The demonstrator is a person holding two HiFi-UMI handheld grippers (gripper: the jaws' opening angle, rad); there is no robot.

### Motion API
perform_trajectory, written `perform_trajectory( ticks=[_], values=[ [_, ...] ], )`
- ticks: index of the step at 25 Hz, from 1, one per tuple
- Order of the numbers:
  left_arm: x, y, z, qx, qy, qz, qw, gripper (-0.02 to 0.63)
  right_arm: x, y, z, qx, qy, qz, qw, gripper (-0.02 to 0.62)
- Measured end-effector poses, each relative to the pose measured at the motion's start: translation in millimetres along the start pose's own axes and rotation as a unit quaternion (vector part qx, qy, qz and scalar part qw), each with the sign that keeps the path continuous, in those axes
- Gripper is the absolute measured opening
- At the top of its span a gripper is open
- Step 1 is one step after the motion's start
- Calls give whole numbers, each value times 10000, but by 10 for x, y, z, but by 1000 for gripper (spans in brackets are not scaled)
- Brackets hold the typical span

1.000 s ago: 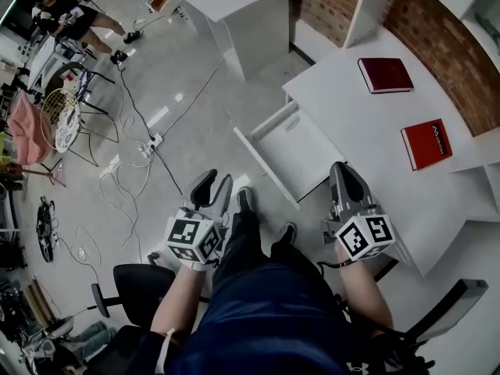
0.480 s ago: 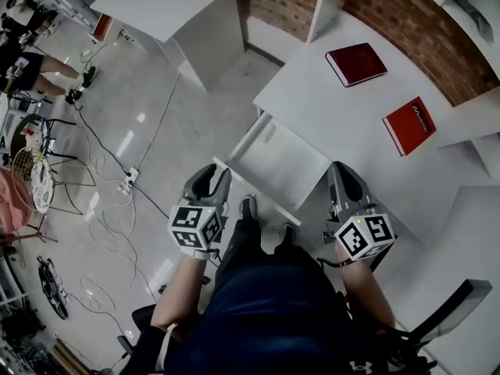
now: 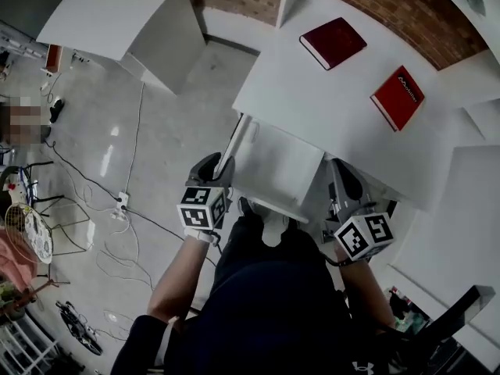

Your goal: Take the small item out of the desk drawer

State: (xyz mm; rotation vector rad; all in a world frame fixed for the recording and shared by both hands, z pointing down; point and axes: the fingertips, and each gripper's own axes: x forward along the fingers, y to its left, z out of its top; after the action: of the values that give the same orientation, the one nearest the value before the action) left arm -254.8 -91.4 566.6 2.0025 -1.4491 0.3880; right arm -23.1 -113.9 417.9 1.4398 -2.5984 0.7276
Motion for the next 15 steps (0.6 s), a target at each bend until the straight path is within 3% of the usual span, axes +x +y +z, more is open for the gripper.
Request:
perform_trajectory(
  ticks=[7, 15],
  values=[
    [729, -162, -145, 700, 767, -427, 9937, 147, -149, -305, -140, 359, -84, -678, 9970, 2],
    [1411, -219, -543, 1241, 1661, -195, 9781, 147, -339, -699, -455, 805, 16, -951, 9922, 2]
  ],
)
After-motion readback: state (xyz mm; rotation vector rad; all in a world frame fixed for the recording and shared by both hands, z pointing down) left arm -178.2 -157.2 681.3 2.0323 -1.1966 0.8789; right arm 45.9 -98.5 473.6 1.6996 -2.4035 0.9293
